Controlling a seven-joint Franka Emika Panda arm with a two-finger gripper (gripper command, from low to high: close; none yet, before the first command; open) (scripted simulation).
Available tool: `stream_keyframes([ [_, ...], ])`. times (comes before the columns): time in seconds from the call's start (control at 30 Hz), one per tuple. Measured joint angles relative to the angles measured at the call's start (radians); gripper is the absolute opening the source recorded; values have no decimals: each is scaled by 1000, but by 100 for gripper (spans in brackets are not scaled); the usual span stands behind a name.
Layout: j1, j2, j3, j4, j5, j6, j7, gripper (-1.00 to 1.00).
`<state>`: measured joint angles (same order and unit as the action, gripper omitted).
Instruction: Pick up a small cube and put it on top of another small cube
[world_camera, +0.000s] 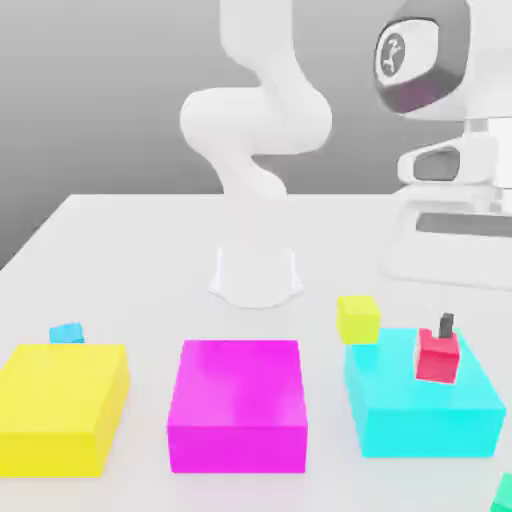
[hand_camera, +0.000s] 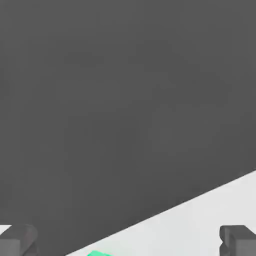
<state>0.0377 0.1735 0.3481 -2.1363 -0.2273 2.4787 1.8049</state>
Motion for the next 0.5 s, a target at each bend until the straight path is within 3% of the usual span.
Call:
stream_keyframes([
  [0.4,191,431,-75,82,-85,143,348,0],
  [0.43,200,457,-87,89,-95,162,356,-100],
  [0.5,200,457,-87,89,-95,163,356,-100],
])
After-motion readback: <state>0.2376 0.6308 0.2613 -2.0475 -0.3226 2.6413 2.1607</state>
